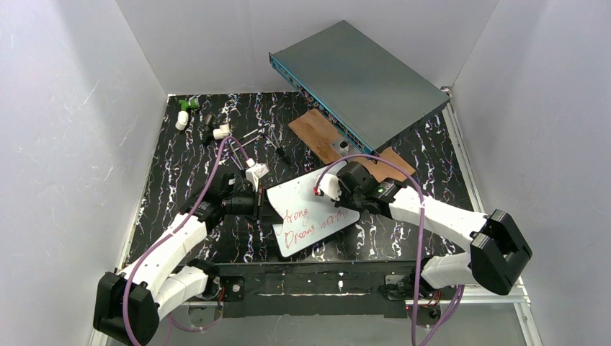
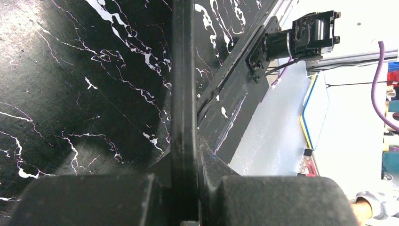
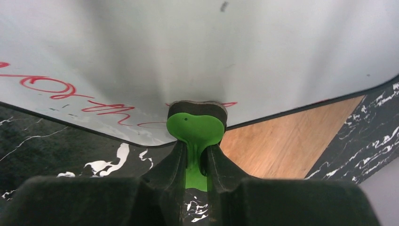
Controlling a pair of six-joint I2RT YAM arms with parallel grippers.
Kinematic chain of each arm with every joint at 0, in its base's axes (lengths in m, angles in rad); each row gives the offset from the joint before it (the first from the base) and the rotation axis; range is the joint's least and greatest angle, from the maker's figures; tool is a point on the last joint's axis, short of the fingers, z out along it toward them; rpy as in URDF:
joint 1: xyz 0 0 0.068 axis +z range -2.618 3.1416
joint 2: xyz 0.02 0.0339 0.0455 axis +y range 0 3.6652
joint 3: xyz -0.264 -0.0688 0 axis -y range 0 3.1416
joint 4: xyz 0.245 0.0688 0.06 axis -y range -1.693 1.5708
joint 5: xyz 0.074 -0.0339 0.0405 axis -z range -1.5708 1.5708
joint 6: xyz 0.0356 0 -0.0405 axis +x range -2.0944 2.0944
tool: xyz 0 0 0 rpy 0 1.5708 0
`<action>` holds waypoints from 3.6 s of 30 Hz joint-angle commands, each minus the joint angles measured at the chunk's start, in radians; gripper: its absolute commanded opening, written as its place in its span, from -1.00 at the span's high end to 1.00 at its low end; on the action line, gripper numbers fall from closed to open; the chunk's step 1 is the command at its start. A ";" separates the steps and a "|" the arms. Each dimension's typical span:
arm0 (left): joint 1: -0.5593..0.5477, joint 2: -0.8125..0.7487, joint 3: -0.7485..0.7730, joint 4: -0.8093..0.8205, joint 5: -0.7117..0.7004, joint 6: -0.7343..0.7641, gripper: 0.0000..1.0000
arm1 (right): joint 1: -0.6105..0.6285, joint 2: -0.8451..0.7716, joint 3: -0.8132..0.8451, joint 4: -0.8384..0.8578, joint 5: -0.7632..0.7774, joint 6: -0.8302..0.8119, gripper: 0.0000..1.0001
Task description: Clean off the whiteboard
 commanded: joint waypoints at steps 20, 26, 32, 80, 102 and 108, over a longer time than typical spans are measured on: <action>-0.013 -0.028 0.021 0.023 0.120 0.023 1.00 | -0.024 0.021 0.004 0.107 0.136 -0.012 0.97; -0.013 -0.030 0.021 0.023 0.119 0.023 1.00 | 0.045 0.004 -0.012 -0.033 -0.102 -0.064 0.97; -0.013 -0.030 0.021 0.024 0.118 0.024 1.00 | 0.071 -0.007 -0.037 -0.031 -0.104 -0.073 0.97; -0.018 -0.035 0.019 0.028 0.124 0.022 1.00 | 0.039 0.025 -0.013 0.042 0.043 -0.058 0.97; -0.026 -0.026 0.020 0.029 0.130 0.021 1.00 | 0.006 -0.020 0.047 0.022 0.011 -0.049 0.97; -0.027 -0.022 0.018 0.031 0.129 0.021 1.00 | 0.011 -0.001 0.123 0.049 0.074 -0.019 0.97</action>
